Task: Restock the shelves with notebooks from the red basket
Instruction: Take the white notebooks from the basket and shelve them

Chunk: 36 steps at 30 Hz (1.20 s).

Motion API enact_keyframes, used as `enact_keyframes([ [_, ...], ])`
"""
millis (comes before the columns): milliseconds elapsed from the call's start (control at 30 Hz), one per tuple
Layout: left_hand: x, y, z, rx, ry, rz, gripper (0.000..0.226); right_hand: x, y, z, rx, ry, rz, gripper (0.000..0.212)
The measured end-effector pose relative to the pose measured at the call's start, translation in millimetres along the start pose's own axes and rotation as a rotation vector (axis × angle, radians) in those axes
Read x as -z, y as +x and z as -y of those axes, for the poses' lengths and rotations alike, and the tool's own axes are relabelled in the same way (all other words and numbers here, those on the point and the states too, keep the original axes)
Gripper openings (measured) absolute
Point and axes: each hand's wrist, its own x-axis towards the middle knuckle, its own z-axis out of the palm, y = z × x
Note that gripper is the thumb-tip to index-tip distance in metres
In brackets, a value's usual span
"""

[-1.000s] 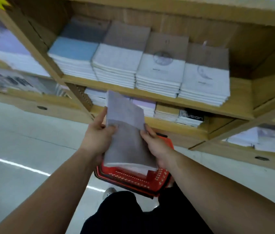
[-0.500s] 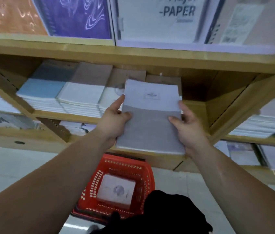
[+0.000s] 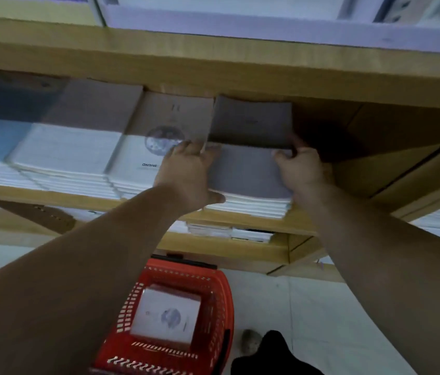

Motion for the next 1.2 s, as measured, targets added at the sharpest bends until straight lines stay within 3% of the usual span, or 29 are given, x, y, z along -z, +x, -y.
enact_keyframes([
  [133, -17, -2, 12, 0.035, 0.007, 0.124, 0.108, -2, 7, -7, -0.009, -0.359, 0.082, 0.064],
  [233, -22, -10, 0, 0.058, -0.091, 0.097, 0.108, -2, 6, -4, -0.038, -0.401, 0.155, 0.062],
  [400, -13, -16, -19, 0.189, -0.603, -0.154, 0.067, -8, 0, 3, 0.062, -0.574, 0.177, 0.069],
  [533, -1, -14, -19, 0.466, -1.109, -0.222, 0.067, -14, -12, 16, 0.068, -0.605, 0.160, 0.073],
  [600, 3, -14, -4, 0.542, -1.190, -0.282, 0.067, -23, -20, 30, 0.087, -0.580, 0.173, 0.075],
  [700, 10, -22, 39, 0.566, -1.104, -0.366, 0.066, -54, -24, 55, 0.190, -0.424, 0.246, 0.081],
  [767, 15, -25, 75, 0.527, -0.905, -0.371, 0.058, -81, -23, 72, 0.258, -0.412, 0.281, 0.086],
  [833, 21, -28, 103, 0.383, -0.429, -0.234, 0.043, -105, -18, 84, 0.256, -0.499, 0.306, 0.084],
  [933, 26, -35, 123, 0.135, 0.115, -0.080, 0.052, -128, -12, 90, 0.177, -0.670, 0.353, 0.077],
  [1033, 31, -45, 132, 0.120, 0.164, -0.096, 0.068, -128, -21, 89, 0.207, -0.744, 0.326, 0.081],
  [1133, 20, -52, 154, 0.097, 0.116, 0.048, 0.093, -122, -47, 87, 0.265, -0.681, 0.360, 0.103],
  [1200, 10, -54, 171, 0.080, 0.122, 0.123, 0.097, -129, -59, 85, 0.296, -0.736, 0.422, 0.113],
])
